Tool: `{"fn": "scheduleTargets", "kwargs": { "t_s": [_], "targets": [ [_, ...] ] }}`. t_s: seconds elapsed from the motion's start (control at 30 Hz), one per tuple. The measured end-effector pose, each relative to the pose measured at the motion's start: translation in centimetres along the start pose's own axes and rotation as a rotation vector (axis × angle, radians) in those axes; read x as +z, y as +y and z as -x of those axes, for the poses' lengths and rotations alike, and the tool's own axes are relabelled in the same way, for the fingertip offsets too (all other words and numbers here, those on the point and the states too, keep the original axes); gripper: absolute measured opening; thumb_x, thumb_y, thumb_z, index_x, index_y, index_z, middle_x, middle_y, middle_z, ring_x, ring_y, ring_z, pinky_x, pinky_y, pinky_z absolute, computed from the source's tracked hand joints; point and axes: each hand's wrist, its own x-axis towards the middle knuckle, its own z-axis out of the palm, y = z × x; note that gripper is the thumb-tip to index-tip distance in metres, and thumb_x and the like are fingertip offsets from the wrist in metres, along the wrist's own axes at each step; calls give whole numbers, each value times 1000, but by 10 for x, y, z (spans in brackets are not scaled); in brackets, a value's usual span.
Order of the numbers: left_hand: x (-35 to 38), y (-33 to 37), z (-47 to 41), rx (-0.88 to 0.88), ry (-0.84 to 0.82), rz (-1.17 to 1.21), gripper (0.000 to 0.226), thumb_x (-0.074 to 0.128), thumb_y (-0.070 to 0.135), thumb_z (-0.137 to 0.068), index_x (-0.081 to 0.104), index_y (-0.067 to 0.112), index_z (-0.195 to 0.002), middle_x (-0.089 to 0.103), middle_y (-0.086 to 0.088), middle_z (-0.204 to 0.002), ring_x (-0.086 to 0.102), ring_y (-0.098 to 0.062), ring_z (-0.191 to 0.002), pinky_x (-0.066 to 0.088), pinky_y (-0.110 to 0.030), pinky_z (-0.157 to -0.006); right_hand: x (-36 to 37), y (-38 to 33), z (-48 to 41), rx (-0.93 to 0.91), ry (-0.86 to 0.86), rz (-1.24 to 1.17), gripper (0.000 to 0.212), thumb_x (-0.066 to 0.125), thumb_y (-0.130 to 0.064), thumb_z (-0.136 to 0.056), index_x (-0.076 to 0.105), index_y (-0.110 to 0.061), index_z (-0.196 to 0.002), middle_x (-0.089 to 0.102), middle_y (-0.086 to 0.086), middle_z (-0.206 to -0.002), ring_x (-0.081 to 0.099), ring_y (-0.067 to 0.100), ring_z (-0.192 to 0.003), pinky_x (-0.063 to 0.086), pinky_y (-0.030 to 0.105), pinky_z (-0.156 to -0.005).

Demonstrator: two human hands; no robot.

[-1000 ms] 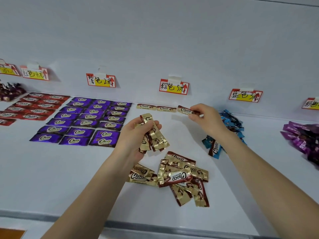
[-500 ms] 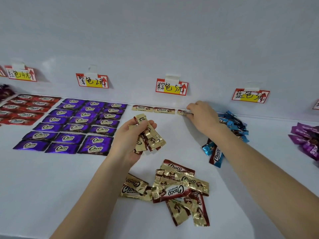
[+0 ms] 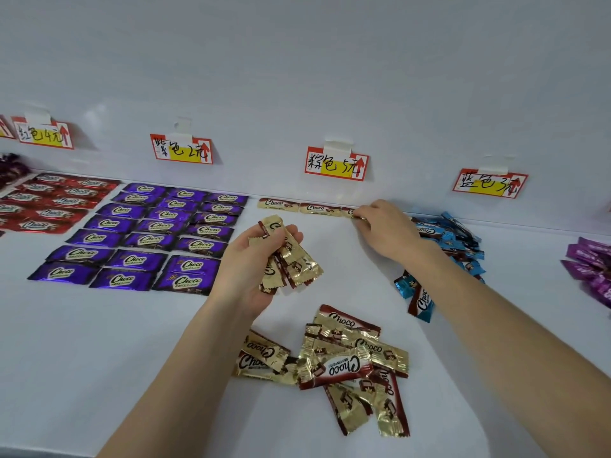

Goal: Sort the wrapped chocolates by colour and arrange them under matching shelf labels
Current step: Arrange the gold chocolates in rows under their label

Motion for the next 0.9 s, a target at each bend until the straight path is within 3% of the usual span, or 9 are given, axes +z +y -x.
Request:
{"fn": "scheduleTargets", "kwargs": {
  "t_s": [0.17, 0.27, 0.33, 0.4, 0.5, 0.6, 0.7, 0.9],
  "targets": [
    [4, 2, 6, 40, -16, 38, 15, 49, 0, -93, 61, 9, -96, 74, -5, -84, 72, -16, -82, 59, -33, -63, -22, -17, 15, 4, 96, -169, 34, 44, -21, -96, 50, -12, -129, 51, 10, -125, 48, 23, -113, 39, 29, -91],
    [10, 6, 12, 76, -37, 69, 17, 48, -1, -93, 61, 9, -92, 74, -4, -82, 72, -15, -81, 59, -33, -66, -47, -43, 42, 33, 153, -556, 15, 54, -22, -91, 64, -20, -102, 64, -6, -100, 58, 8, -90, 41, 11, -76],
    [15, 9, 19, 103, -73, 93, 17, 46, -1, -94, 61, 8, -92, 74, -5, -83, 72, -15, -81, 59, -33, -65, -59, -65, 67, 7, 63, -767, 8, 59, -25, -87, 65, -28, -82, 67, -10, -83, 62, 4, -76, 46, 14, -66],
    [18, 11, 28, 134, -119, 126, 17, 45, -1, -95, 60, 6, -95, 74, -6, -85, 72, -16, -82, 58, -32, -60, -65, -83, 86, -31, -13, -888, 10, 62, -23, -85, 65, -30, -78, 69, -7, -79, 63, 2, -69, 50, 19, -62],
    [15, 13, 44, 172, -149, 103, 16, 45, 0, -95, 59, 6, -99, 74, -7, -88, 72, -18, -81, 58, -33, -58, -68, -98, 102, -29, -31, -1034, 13, 64, -14, -85, 65, -25, -79, 67, -8, -70, 61, -1, -57, 49, 16, -52],
    [7, 14, 58, 199, -87, 25, 14, 48, 1, -94, 60, 8, -98, 74, -6, -79, 71, -18, -70, 58, -33, -56, -68, -102, 110, 19, -3, -1120, 11, 64, -10, -84, 65, -20, -82, 68, -8, -62, 63, 2, -58, 48, 14, -52],
    [-1, 12, 69, 201, -81, 17, 13, 49, 1, -93, 57, 8, -101, 74, -8, -86, 72, -19, -78, 60, -36, -63, -66, -105, 114, 76, 52, -1209, 13, 63, -8, -85, 61, -19, -80, 68, -5, -62, 65, 6, -61, 50, 16, -55],
    [-11, 6, 83, 180, -66, -131, 14, 53, 5, -93, 58, 14, -103, 74, -5, -81, 72, -14, -78, 55, -25, -56, -64, -117, 115, 228, 42, -1540, 6, 63, -4, -83, 59, -7, -81, 65, 17, -87, 66, 25, -85, 56, 26, -71]
  ]
}}
